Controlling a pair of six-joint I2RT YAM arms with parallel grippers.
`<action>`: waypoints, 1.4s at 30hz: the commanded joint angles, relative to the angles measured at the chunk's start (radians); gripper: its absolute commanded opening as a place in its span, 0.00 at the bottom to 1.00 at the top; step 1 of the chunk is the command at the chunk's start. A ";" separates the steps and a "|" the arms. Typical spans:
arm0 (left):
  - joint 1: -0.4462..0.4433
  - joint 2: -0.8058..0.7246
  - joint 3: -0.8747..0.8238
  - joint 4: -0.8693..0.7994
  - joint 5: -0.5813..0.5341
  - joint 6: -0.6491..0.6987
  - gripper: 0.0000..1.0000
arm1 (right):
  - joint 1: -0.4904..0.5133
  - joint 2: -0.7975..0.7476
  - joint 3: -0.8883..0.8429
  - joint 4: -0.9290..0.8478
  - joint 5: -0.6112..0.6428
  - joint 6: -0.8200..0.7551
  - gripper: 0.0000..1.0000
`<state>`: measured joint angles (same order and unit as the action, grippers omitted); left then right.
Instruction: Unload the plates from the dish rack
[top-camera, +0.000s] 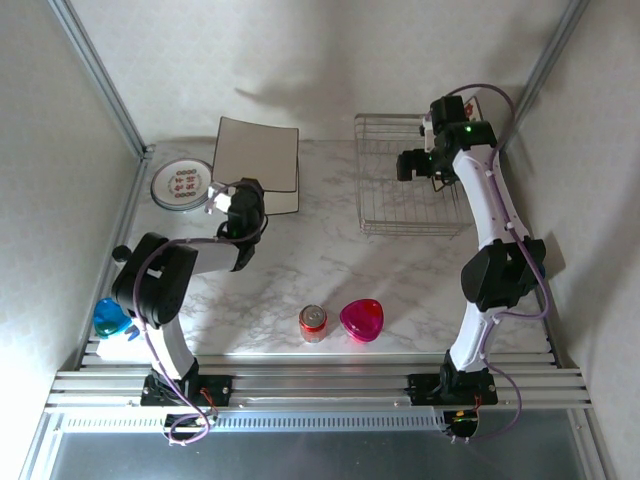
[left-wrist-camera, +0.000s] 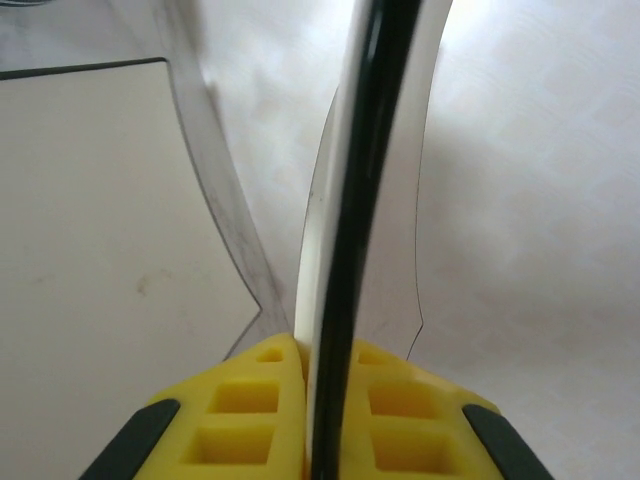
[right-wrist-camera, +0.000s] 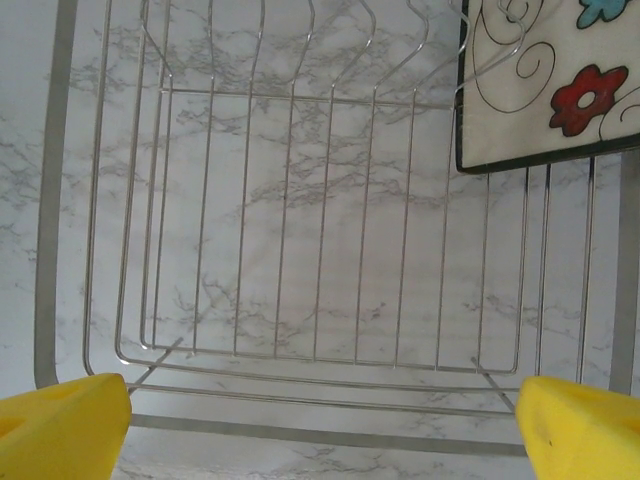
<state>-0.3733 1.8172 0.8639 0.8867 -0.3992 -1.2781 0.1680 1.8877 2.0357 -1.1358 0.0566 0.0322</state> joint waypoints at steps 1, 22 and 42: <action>0.000 -0.013 0.006 0.181 -0.071 -0.068 0.00 | 0.001 -0.046 -0.027 0.024 -0.003 -0.020 0.99; 0.047 0.117 0.041 0.123 0.048 -0.154 0.00 | 0.001 -0.038 -0.103 0.083 -0.013 -0.028 0.99; 0.056 0.169 0.107 0.029 0.047 -0.175 0.00 | 0.002 -0.011 -0.091 0.082 -0.018 -0.031 0.99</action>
<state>-0.3290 2.0037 0.9092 0.7914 -0.3241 -1.4223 0.1680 1.8698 1.9377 -1.0584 0.0517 0.0113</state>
